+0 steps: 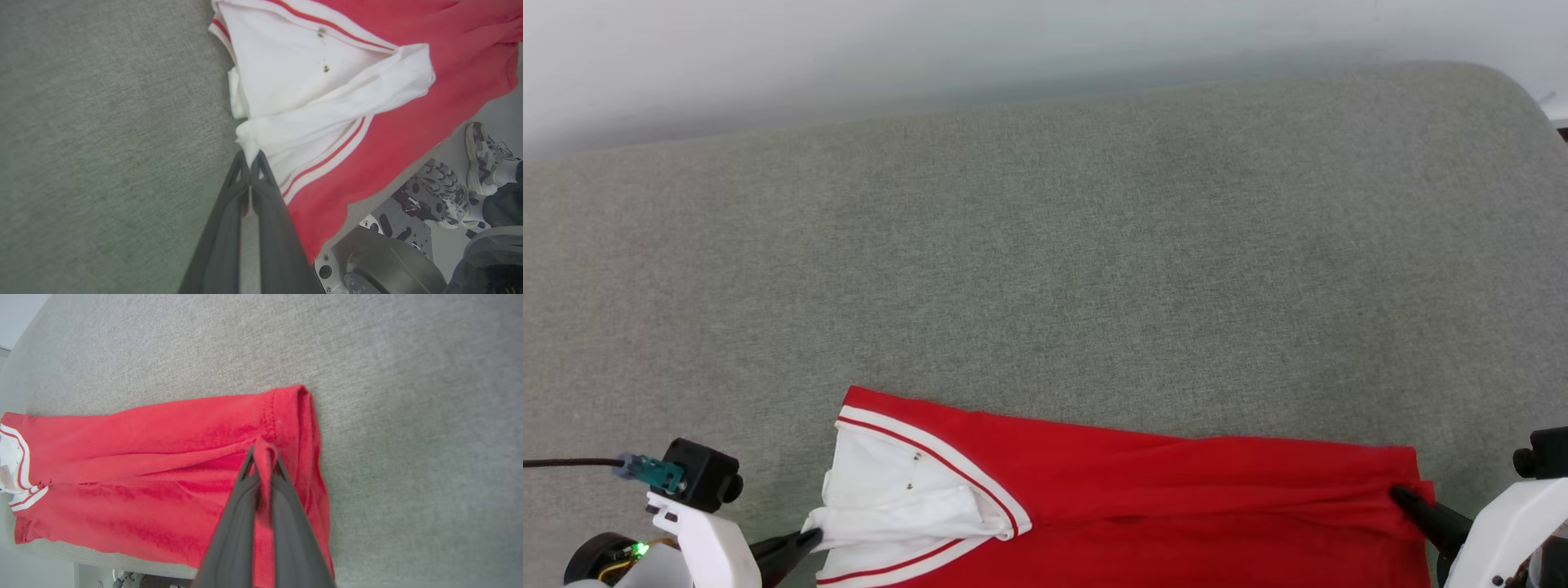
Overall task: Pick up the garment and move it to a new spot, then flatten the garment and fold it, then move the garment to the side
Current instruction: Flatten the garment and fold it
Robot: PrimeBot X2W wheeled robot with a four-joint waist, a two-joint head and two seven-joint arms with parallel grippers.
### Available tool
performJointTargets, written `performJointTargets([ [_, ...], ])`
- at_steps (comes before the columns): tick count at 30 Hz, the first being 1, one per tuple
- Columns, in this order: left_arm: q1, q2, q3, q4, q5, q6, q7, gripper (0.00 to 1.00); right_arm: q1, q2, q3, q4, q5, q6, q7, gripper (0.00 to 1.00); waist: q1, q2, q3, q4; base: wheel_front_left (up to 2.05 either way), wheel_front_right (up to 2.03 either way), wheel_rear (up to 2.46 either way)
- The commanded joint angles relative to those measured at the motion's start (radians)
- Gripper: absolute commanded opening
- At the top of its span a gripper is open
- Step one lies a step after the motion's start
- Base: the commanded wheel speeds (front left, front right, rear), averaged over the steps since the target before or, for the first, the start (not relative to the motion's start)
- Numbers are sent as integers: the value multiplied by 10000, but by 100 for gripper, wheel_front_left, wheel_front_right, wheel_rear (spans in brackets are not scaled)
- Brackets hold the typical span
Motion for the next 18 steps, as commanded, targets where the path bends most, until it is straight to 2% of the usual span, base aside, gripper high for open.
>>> performJointTargets([
  [1,149,-74,81,67,-174,54,-174,0,109,73,-30,-58,-50,-5,3,0,1,-1,106,-29,0,0,0],
  [12,265,-524,51,707,-292,-16,-498,0,230,559,-135,56,63,-5,519,0,1,-1,294,-79,0,0,0],
  [13,210,-562,-6,716,-179,-133,-538,13,249,588,-159,88,45,-5,619,0,1,-1,293,-86,0,0,0],
  [14,187,-628,-10,731,-163,-207,-623,40,238,638,-189,76,44,-5,673,0,1,-1,288,-91,0,0,0],
  [15,185,-691,34,748,-176,-248,-747,86,221,689,-216,48,66,-5,724,0,1,-1,284,-92,0,0,0],
  [16,197,-699,59,796,-170,-267,-817,100,210,732,-244,13,90,-5,785,9,1,-1,274,-92,0,0,0],
  [18,208,-749,113,841,-188,-274,-951,100,226,814,-386,-37,97,-5,894,38,1,-1,229,-89,0,0,0],
])
